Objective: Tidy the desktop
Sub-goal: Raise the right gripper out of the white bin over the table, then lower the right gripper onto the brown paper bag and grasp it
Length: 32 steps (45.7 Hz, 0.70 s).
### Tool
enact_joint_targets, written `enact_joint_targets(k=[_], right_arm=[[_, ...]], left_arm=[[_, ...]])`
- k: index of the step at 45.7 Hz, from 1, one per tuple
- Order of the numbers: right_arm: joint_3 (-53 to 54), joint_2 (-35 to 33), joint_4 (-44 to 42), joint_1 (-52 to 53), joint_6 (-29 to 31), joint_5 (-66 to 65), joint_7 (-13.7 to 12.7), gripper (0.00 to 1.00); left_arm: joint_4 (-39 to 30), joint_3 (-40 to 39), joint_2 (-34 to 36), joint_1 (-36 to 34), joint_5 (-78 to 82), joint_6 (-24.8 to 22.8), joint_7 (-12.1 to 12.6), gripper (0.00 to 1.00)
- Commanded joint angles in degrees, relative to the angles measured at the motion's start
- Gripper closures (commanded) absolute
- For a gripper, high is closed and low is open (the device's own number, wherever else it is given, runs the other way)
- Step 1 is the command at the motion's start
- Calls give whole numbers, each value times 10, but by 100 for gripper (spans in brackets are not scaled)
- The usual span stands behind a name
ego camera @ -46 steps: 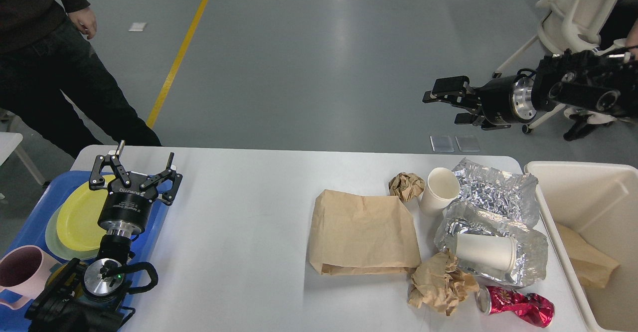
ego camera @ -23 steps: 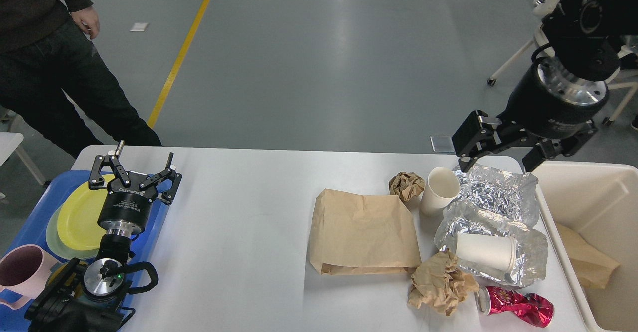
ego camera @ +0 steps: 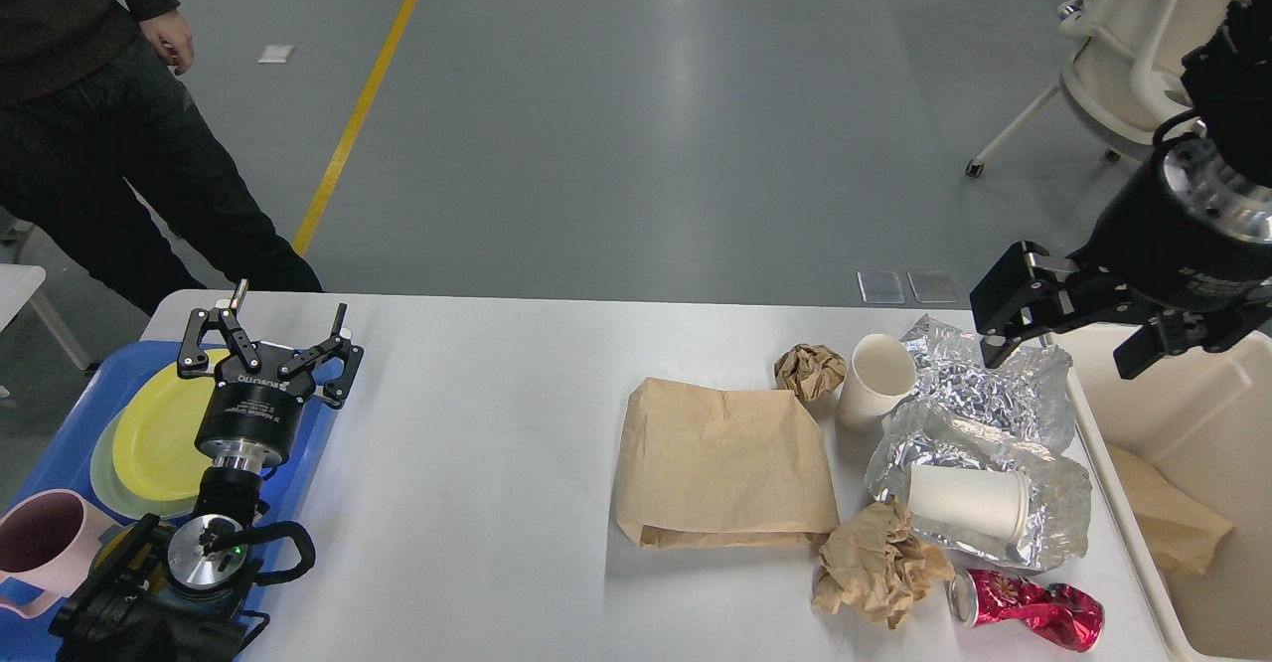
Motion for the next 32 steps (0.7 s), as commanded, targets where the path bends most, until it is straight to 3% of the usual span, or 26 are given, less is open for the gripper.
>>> enact_joint_targets(k=[1, 6, 12, 16, 19, 32], right_arm=[[-13, -4, -1, -20, -22, -1, 0, 6], [-7, -11, -4, -35, -47, 9, 0, 8], [83, -6, -8, -118, -153, 53, -4, 13], [141, -5, -34, -177, -203, 62, -34, 12], [180, -3, -51, -211, -217, 62, -52, 11], [288, 131, -232, -410, -220, 63, -56, 11]], left_arm=[[0, 0, 0, 0, 0, 0, 0, 4], [0, 0, 0, 1, 0, 0, 0, 4], [0, 0, 0, 1, 0, 0, 0, 4], [0, 0, 0, 1, 0, 0, 0, 4], [0, 1, 0, 1, 0, 0, 0, 4], [0, 0, 0, 0, 0, 0, 0, 4]])
